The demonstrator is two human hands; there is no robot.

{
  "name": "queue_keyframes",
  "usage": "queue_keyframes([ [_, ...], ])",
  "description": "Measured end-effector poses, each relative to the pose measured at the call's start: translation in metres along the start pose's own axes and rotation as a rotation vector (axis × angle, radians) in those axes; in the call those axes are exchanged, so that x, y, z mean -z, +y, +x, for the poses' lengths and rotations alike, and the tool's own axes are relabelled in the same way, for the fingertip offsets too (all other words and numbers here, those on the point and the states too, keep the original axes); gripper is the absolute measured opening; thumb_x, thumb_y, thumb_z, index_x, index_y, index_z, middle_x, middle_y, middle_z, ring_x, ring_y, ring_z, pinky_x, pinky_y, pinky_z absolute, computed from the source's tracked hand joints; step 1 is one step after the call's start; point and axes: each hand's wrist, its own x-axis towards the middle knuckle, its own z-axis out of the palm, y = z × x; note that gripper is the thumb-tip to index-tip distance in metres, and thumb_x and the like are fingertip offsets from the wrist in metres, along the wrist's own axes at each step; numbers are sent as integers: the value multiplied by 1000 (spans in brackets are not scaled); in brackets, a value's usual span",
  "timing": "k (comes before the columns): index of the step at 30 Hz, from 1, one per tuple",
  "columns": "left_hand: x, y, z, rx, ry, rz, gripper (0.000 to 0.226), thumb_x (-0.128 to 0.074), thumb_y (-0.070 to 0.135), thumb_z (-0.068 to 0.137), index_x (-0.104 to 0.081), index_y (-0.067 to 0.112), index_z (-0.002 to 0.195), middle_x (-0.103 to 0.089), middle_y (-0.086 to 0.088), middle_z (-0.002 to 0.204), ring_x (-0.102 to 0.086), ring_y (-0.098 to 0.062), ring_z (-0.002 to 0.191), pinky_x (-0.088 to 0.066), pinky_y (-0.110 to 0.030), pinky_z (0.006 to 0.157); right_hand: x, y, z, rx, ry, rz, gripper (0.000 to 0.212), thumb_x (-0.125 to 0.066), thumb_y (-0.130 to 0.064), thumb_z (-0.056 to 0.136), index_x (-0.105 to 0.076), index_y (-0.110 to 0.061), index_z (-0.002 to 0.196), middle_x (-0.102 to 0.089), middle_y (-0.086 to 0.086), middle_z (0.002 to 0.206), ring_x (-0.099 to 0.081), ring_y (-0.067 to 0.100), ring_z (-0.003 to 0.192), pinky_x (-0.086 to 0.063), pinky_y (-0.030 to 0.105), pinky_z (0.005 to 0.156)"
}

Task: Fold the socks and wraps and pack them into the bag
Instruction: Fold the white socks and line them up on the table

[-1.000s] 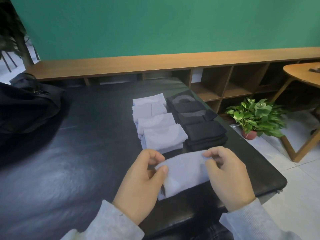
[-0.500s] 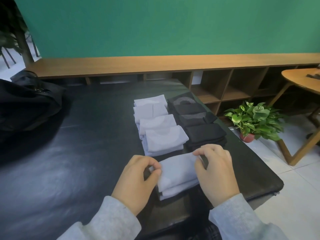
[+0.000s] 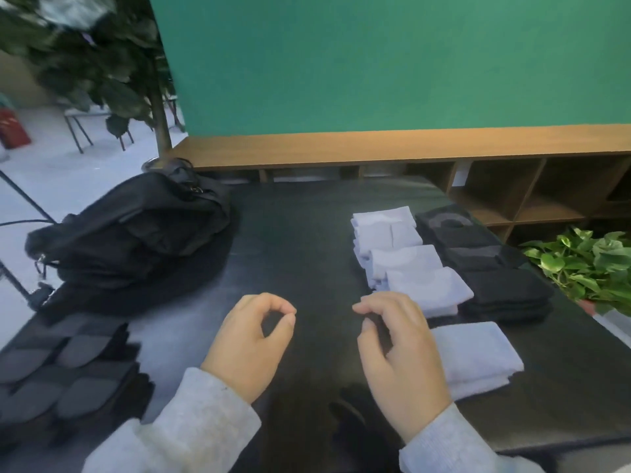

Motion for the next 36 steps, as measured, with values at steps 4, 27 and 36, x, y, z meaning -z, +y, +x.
queue_keyframes([
  [4, 42, -16, 16, 30, 98, 73, 22, -60, 21, 86, -54, 41, 79, -57, 13, 99, -52, -12, 104, -38, -29, 95, -34, -5, -3, -90, -196, 25, 36, -52, -10, 89, -42, -44, 96, -41, -33, 106, -37, -19, 106, -23, -5, 85],
  [27, 149, -118, 136, 447, 280, 743, 81, -57, 26, 91, -1, 17, 148, -1, 0, 156, 7, -22, 143, -8, -57, 112, -110, 19, 19, -282, -396, -321, 36, -40, -36, 95, -40, -30, 130, -43, -18, 134, -37, 4, 127, -30, 19, 100],
  [36, 157, -126, 144, 395, 402, 666, 83, -67, 22, 84, -12, 23, 147, -11, -9, 153, -8, -28, 141, -14, -58, 109, -109, 15, 21, -270, -434, -362, 35, -37, -35, 96, -37, -31, 131, -40, -19, 136, -28, 1, 133, -23, 17, 103],
])
